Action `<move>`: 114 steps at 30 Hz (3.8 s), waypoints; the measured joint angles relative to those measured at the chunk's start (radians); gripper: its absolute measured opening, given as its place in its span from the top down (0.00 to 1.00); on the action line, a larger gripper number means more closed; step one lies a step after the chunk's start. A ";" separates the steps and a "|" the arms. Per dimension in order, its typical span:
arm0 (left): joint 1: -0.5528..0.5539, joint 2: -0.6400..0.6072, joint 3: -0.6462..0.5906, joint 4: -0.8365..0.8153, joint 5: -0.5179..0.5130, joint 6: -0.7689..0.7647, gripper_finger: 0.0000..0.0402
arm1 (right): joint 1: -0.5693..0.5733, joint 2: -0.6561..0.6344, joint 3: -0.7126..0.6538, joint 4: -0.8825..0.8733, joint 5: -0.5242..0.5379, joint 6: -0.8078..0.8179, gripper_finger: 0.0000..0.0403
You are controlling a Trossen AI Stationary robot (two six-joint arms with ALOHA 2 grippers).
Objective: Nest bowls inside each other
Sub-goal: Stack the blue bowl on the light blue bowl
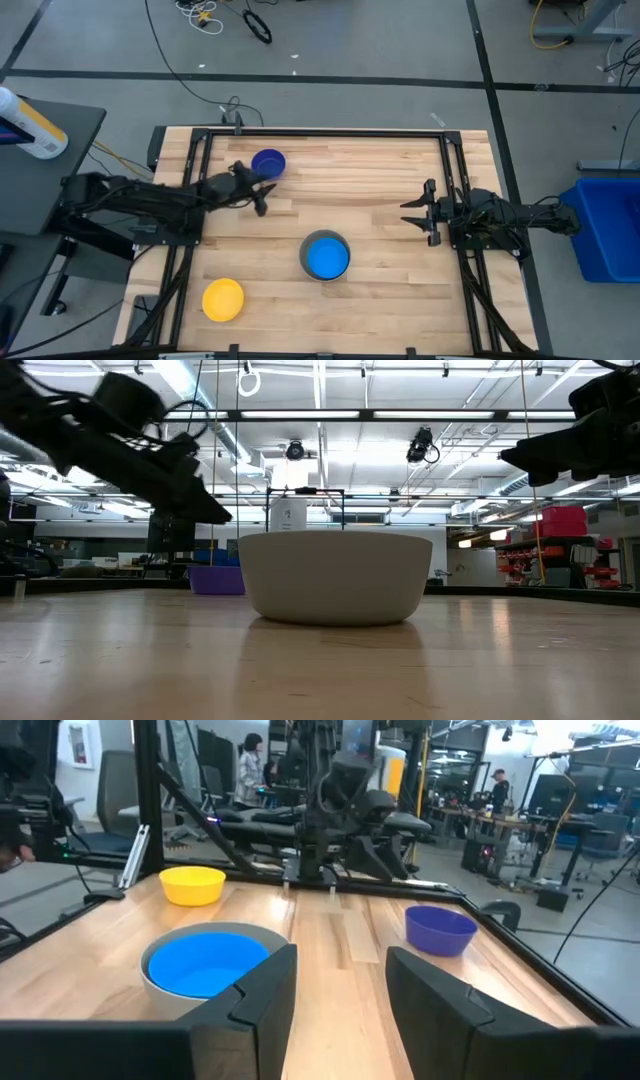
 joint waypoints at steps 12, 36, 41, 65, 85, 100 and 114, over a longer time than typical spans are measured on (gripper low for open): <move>0.114 0.358 0.459 -0.503 0.001 0.017 0.52 | 0.001 0.000 0.000 0.000 -0.001 0.136 0.60; 0.258 0.460 0.600 -0.725 0.231 -0.139 0.52 | 0.006 0.001 0.000 0.004 -0.029 0.209 0.59; 0.258 0.460 0.600 -0.732 0.231 -0.141 0.53 | 0.006 0.001 0.000 0.004 -0.029 0.229 0.59; 0.260 0.587 0.593 -0.665 0.172 -0.115 0.53 | 0.006 0.001 0.000 0.005 -0.029 0.229 0.60; 0.176 0.587 0.593 -0.666 0.081 0.067 0.98 | 0.006 0.001 0.000 0.005 -0.027 0.228 0.60; -0.261 0.492 0.592 -0.471 -0.186 0.068 0.98 | 0.006 0.001 0.000 0.005 -0.027 0.220 0.60; -0.521 0.468 0.592 -0.262 -0.109 0.092 0.99 | 0.005 0.001 0.000 0.005 -0.027 0.228 0.60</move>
